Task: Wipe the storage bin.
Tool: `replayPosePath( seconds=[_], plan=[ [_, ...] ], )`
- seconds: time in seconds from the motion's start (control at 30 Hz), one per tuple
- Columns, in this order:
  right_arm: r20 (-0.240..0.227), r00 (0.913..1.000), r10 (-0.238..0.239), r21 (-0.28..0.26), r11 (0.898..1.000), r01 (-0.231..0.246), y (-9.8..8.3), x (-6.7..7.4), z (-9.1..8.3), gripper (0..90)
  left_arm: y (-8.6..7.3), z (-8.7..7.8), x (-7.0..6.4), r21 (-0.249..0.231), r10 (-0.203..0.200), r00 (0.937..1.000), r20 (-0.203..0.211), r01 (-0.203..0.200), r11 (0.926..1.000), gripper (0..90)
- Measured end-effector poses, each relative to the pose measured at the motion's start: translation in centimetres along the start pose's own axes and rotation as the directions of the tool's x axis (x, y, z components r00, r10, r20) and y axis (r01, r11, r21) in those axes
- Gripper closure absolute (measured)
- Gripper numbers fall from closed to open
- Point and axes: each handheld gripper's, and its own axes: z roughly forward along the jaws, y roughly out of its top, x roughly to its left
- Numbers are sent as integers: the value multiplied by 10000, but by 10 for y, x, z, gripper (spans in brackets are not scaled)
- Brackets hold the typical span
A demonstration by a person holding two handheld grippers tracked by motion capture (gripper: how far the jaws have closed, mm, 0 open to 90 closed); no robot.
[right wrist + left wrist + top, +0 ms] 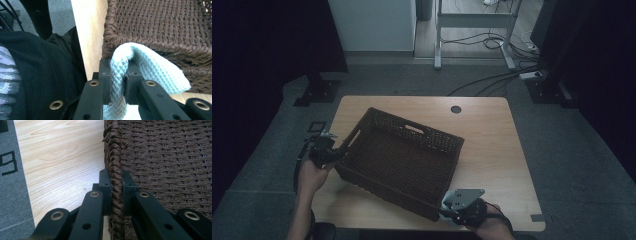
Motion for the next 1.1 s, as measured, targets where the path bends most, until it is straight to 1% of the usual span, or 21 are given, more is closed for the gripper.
replayPosePath(
  seconds=[0.13, 0.27, 0.37, 0.43, 0.53, 0.63, 0.8, 0.9, 0.97, 1.0, 1.1],
  plan=[
    [-193, 9997, 120, -27, 9999, -120, -2, -3, 2, 788, 0, 0, 0, -12, -26, 10000, 45, 26, 10000, 825],
    [-354, 9992, 199, 307, 9994, -188, -5, -5, 10, 788, 0, 0, 1, -11, -12, 10000, 77, 13, 10000, 824],
    [-464, 9985, 280, 355, 9990, -263, -7, -7, 11, 788, 0, 0, 1, -1, 1, 9999, 104, -1, 10000, 823],
    [-529, 9980, 350, 520, 9981, -322, -9, -8, 14, 787, 0, 0, 1, -4, 3, 9999, 111, -3, 10000, 822],
    [-568, 9979, 319, 885, 9957, -268, -12, -9, 21, 787, 0, 0, 1, -3, 16, 9999, 113, -16, 10000, 822],
    [-558, 9981, 274, 963, 9951, -220, -12, -9, 24, 786, 0, 0, 1, -22, 62, 9999, 105, -62, 10000, 821],
    [-491, 9984, 288, 968, 9950, -239, -12, -13, 23, 786, 0, 1, 1, -36, 109, 9999, 53, -109, 9999, 821],
    [-344, 9989, 321, 1031, 9943, -284, -13, -16, 23, 785, 0, 1, 1, -22, 163, 9999, 43, -163, 9999, 822],
    [-206, 9991, 371, 1039, 9940, -347, -14, -22, 22, 785, 0, 1, 1, -37, 169, 9998, 103, -169, 9999, 822],
    [-38, 9989, 473, 1021, 9937, -467, -14, -26, 22, 785, 0, 1, 1, -40, 168, 9998, 117, -167, 9999, 822],
    [141, 9976, 676, 965, 9930, -686, -16, -34, 21, 785, 0, 1, 2, -54, 161, 9998, 147, -160, 9999, 822]
  ],
)
